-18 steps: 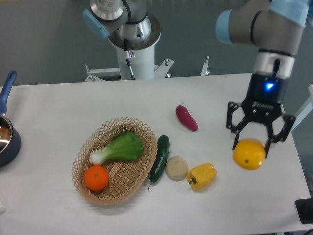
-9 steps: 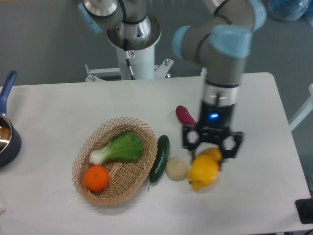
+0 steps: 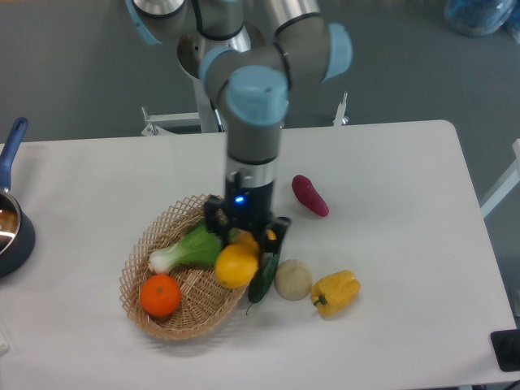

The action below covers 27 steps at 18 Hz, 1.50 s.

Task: Place the mango in the basket
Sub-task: 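Carry the held mango over the wicker basket and lower it inside, then open the gripper to release the mango beside the orange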

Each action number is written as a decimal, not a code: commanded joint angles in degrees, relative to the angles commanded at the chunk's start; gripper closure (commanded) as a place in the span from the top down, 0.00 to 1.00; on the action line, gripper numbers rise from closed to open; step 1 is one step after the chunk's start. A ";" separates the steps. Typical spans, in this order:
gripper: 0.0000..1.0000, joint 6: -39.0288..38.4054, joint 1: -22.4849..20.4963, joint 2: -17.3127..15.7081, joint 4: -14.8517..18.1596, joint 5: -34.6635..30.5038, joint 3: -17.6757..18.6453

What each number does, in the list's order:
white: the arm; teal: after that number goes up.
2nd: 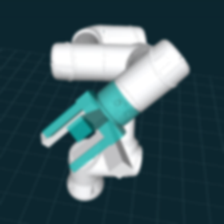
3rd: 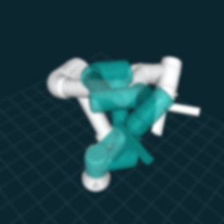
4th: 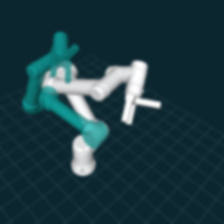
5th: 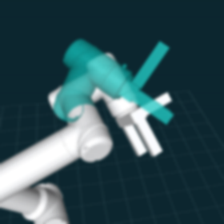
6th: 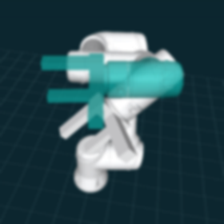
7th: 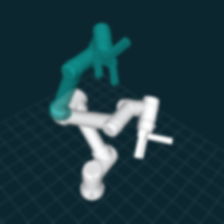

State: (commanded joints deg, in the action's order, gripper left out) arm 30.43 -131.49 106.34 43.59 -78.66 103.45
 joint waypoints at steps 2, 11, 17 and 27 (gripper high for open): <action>0.30 -3.25 0.96 1.23 -0.09 0.00 0.35; 0.30 -3.27 2.20 4.66 -0.26 -0.61 0.09; 0.34 -2.83 2.81 7.91 -0.44 -0.61 -1.84; 0.73 -0.64 2.90 8.97 -0.44 -2.29 -1.76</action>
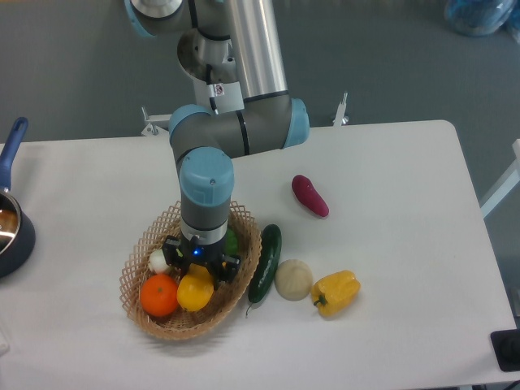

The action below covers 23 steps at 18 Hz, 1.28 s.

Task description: Place the mango in the basket

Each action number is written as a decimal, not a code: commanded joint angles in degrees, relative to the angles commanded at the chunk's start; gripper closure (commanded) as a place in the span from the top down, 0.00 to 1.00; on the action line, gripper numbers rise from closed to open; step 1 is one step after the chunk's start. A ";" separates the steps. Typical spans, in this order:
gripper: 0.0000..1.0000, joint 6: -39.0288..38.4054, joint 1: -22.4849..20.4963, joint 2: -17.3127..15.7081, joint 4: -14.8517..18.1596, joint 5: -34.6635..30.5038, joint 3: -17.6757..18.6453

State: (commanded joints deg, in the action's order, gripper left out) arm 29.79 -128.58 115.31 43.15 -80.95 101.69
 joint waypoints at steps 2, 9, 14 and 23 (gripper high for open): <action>1.00 0.00 0.00 -0.44 -0.09 -0.17 -0.26; 1.00 3.07 -3.49 -4.30 0.09 -4.12 -4.65; 1.00 10.54 -11.76 -3.70 0.35 -7.10 -16.07; 1.00 38.21 -23.90 -10.36 8.51 -9.23 -21.53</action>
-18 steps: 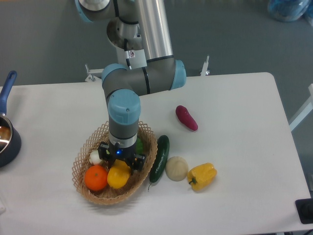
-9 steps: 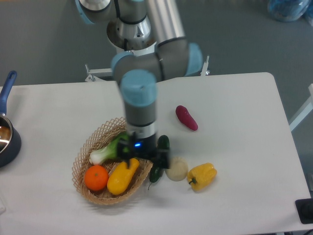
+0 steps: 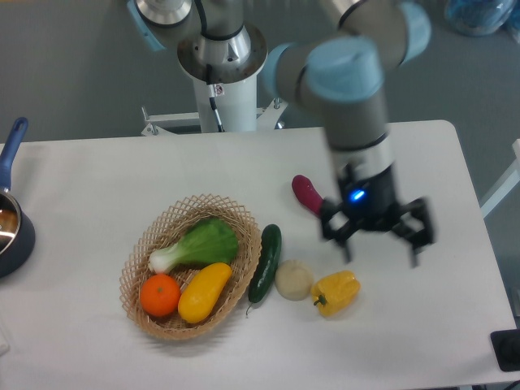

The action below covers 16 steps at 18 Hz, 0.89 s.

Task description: Place the mango in the basket

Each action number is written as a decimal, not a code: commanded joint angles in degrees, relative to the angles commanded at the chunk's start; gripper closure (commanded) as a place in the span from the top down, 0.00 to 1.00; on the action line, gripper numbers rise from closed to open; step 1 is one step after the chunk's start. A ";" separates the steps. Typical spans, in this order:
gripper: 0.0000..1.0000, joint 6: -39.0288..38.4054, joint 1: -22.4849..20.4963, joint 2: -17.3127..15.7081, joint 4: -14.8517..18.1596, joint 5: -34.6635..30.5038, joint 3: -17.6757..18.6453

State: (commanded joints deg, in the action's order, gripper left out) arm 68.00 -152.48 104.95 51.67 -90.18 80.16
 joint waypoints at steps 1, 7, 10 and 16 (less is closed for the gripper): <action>1.00 2.20 -1.58 -1.14 1.67 0.70 0.17; 1.00 20.64 -8.61 -5.63 13.17 4.57 0.70; 1.00 28.13 -10.99 -7.04 17.05 4.75 0.88; 1.00 30.35 -12.23 -7.83 17.42 6.68 2.02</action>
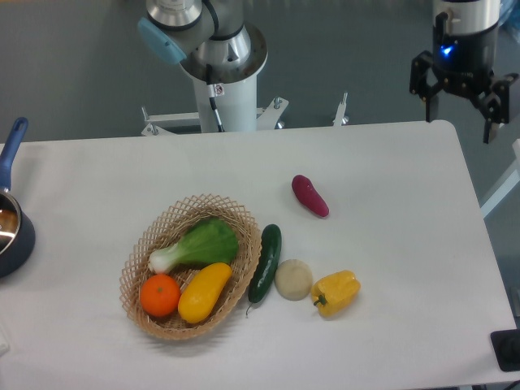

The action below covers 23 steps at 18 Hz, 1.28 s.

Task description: Place the mango in the basket

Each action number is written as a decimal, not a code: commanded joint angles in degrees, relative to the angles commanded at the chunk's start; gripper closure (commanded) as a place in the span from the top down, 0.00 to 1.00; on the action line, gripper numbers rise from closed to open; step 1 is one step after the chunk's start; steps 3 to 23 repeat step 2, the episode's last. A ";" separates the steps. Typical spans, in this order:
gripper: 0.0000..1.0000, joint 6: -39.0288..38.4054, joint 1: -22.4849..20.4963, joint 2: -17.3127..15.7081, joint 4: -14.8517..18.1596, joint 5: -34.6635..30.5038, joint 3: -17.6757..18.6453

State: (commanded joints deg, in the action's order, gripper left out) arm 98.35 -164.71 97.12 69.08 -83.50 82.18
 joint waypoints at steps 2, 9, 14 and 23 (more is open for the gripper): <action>1.00 0.00 0.00 0.00 0.00 0.09 0.00; 1.00 0.00 0.00 0.00 0.00 0.09 0.00; 1.00 0.00 0.00 0.00 0.00 0.09 0.00; 1.00 0.00 0.00 0.00 0.00 0.09 0.00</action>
